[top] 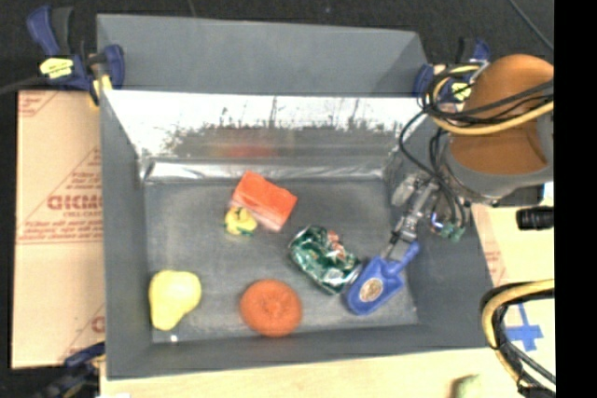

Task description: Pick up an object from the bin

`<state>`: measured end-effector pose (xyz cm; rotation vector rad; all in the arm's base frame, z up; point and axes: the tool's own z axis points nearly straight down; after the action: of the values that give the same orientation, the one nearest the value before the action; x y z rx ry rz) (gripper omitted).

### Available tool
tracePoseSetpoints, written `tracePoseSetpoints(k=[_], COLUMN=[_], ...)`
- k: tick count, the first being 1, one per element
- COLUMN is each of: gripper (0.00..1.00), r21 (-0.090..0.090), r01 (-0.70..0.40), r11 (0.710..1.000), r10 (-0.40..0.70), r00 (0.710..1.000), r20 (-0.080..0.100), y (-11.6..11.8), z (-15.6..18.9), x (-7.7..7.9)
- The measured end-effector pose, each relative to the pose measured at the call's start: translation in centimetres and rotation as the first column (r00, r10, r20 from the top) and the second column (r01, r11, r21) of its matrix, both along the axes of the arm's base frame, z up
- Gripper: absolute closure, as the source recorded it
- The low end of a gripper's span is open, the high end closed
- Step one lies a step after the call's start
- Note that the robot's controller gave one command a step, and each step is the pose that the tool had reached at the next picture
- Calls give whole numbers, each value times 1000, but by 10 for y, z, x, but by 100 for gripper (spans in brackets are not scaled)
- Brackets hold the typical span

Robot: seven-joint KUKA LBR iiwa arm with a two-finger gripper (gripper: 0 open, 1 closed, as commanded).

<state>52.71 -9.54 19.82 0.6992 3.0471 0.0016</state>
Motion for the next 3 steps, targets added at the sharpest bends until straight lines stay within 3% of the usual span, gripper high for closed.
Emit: tracePoseSetpoints(k=[1,2,3], gripper=[0,0,0], r21=[-3,4,2], r01=[-5,217,179], r11=[1000,976,984], r10=[5,-217,-179], r00=[1000,976,984], r20=[2,7,-2], y=[-22,13,22], z=[-11,-77,-81], x=[-30,-25,-17])
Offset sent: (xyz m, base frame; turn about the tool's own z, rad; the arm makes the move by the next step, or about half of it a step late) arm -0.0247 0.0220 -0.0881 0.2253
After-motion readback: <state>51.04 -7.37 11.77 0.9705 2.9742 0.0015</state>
